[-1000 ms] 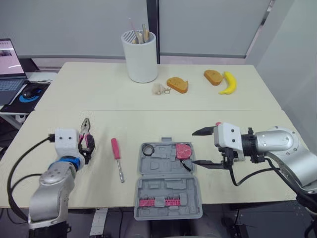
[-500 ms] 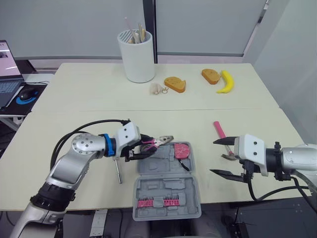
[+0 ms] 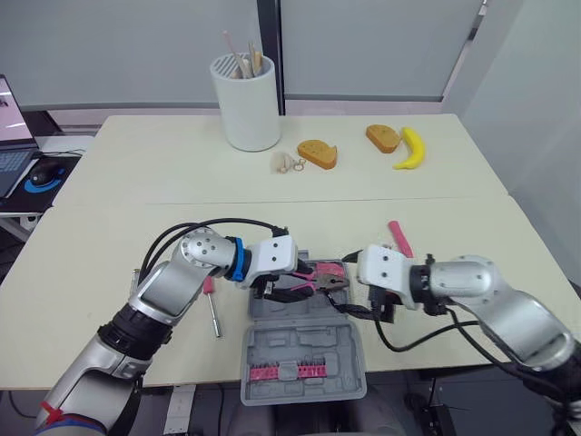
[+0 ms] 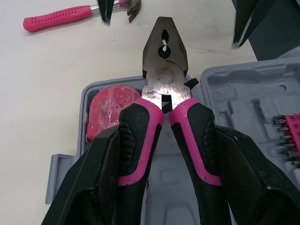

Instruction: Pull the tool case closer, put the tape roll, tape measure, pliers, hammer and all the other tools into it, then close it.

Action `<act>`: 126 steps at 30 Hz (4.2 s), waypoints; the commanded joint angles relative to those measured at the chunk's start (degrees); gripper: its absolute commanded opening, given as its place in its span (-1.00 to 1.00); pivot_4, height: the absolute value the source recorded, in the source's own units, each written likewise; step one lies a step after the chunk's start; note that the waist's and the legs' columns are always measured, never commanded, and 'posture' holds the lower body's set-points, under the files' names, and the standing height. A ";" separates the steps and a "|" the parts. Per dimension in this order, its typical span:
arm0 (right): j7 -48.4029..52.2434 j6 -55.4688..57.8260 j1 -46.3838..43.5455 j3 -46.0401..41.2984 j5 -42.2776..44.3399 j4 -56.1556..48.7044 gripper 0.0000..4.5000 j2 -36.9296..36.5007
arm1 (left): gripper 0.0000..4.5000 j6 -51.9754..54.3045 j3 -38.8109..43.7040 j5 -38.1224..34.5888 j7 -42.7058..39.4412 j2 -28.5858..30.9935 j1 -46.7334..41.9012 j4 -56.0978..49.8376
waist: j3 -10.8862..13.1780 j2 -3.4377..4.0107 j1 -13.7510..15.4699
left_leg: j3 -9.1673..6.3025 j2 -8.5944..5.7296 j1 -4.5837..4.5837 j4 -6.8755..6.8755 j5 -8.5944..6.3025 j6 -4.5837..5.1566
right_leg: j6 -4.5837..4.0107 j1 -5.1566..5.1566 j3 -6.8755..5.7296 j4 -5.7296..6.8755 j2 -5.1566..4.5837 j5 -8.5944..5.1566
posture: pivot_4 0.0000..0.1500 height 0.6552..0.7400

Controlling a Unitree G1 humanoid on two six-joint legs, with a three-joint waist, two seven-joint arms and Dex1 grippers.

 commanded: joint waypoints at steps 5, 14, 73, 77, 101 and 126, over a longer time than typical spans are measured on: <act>0.67 -1.91 -4.71 4.56 -5.15 5.30 1.00 4.01 | 0.14 2.02 0.31 0.18 -0.13 0.48 -0.36 -4.39 | 0.01 0.03 0.20 | -0.07 0.02 -0.35 0.33 0.00 0.00 | -0.01 -0.20 -0.05 0.04 -0.01 0.01 | 1.00 1.00; 2.80 -3.22 -5.47 4.90 -6.08 5.97 0.39 5.23 | 0.14 2.97 0.46 0.88 0.51 0.68 -0.25 -4.71 | 0.02 0.04 0.25 | -0.21 0.01 -0.60 0.74 -0.01 0.01 | 0.02 -0.23 -0.15 0.14 -0.03 0.03 | 1.00 1.00; 12.90 -8.25 -14.31 13.40 -19.38 22.79 -0.45 12.30 | 1.00 -21.77 26.38 -11.63 -10.56 18.26 27.19 3.64 | 0.10 0.16 -0.43 | -0.13 0.12 -0.53 0.74 -0.01 0.02 | -0.06 -0.42 -0.16 0.64 -0.46 -0.02 | 1.00 1.00; 13.05 -7.95 -14.03 13.47 -19.62 23.37 -0.45 13.64 | 1.00 -21.19 26.18 -12.05 -10.25 18.14 26.67 3.09 | 0.10 0.17 -0.47 | -0.12 0.11 -0.53 0.75 -0.01 0.02 | -0.06 -0.46 -0.15 0.71 -0.46 -0.02 | 1.00 1.00; 15.67 -13.09 -13.47 5.62 -12.70 20.75 0.34 16.21 | 1.00 -21.01 24.45 -9.58 -6.81 15.96 25.47 2.10 | 0.10 0.16 -0.56 | -0.08 0.11 -0.54 0.74 -0.01 0.02 | -0.06 -0.55 -0.11 0.81 -0.41 -0.02 | 1.00 1.00; 6.73 -22.99 -12.75 10.64 -22.42 48.34 -0.99 28.69 | 1.00 -19.39 25.53 -9.84 -5.47 16.66 26.90 -0.03 | 0.08 0.17 -0.99 | -0.09 0.12 -0.50 0.74 -0.01 0.02 | -0.06 -0.55 -0.11 0.89 -0.40 -0.02 | 1.00 1.00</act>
